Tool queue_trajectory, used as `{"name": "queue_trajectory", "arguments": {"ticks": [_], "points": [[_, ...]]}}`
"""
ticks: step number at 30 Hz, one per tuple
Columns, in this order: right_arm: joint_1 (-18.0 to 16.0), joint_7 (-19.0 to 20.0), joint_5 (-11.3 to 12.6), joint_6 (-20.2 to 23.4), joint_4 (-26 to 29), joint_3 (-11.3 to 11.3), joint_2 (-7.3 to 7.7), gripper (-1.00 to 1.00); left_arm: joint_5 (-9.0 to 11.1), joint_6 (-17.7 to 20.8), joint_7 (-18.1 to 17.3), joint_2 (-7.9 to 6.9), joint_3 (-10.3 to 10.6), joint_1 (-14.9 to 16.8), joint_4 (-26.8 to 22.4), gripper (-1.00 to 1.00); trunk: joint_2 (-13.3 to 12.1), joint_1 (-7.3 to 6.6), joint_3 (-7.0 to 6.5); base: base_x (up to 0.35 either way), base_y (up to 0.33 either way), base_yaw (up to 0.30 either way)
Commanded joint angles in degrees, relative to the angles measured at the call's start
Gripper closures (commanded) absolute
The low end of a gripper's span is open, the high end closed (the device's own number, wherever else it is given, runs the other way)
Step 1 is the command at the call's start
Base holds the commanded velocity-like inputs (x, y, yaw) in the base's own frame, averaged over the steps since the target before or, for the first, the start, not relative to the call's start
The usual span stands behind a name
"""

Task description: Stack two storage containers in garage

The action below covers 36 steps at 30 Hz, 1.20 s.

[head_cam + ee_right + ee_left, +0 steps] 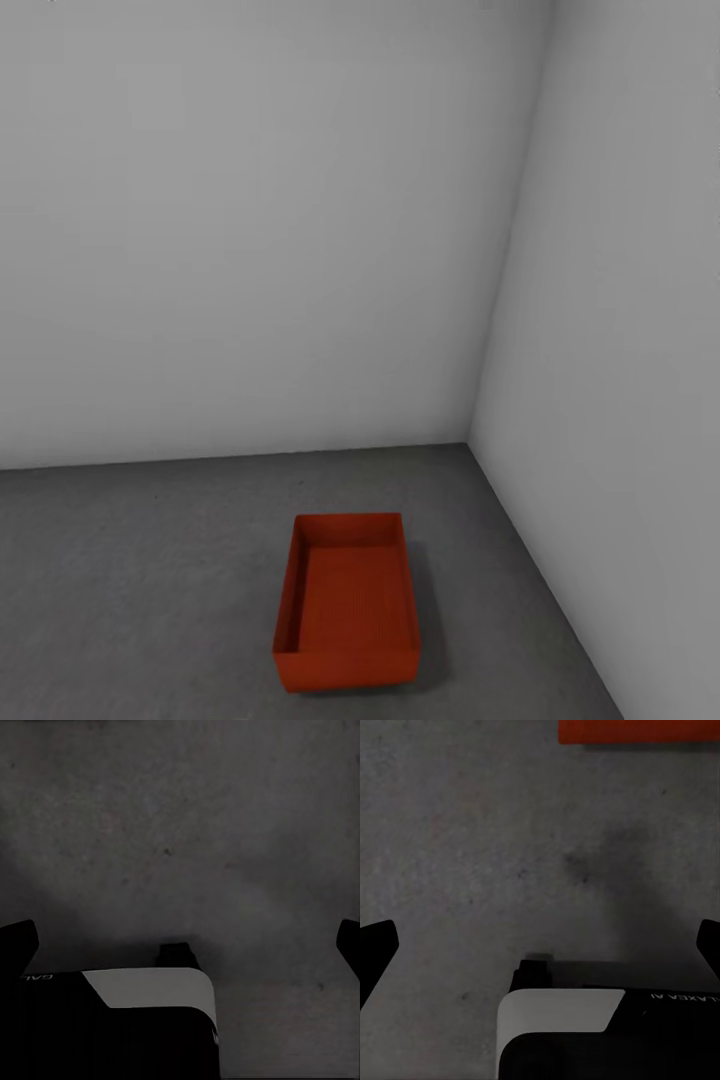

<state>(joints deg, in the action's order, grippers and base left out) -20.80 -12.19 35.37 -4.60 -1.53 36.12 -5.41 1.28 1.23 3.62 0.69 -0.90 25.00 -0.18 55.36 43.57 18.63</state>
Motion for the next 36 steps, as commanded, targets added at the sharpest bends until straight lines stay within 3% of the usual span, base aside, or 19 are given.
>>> {"name": "queue_trajectory", "arguments": {"ticks": [1,11,23,36], "points": [[0.3,0.0,0.5,-0.3,-0.2,0.5,-0.01,-1.0,0.1,0.2,0.2,0.01,-0.1,0.1,0.0,-1.0,0.0,0.01,-0.03,0.0,0.0,0.0],[4.9,0.0,0.3,-0.5,-0.2,0.5,-0.01,-1.0,0.1,0.1,0.2,0.01,-0.1,-0.3,0.0,-1.0,0.0,0.01,-0.92,0.0,0.0,0.0],[8.1,0.0,-0.7,-1.6,-0.1,0.6,-0.45,-1.0,0.1,-1.4,0.2,0.01,-0.2,-4.0,0.0,-1.0,0.0,0.01,-1.98,0.0,0.0,0.0],[10.8,0.0,-0.7,-3.3,-0.1,0.6,0.13,-1.0,0.2,-1.6,0.2,0.1,-0.2,-8.8,0.0,-1.0,0.0,0.01,-3.13,0.0,0.0,0.0]]}}
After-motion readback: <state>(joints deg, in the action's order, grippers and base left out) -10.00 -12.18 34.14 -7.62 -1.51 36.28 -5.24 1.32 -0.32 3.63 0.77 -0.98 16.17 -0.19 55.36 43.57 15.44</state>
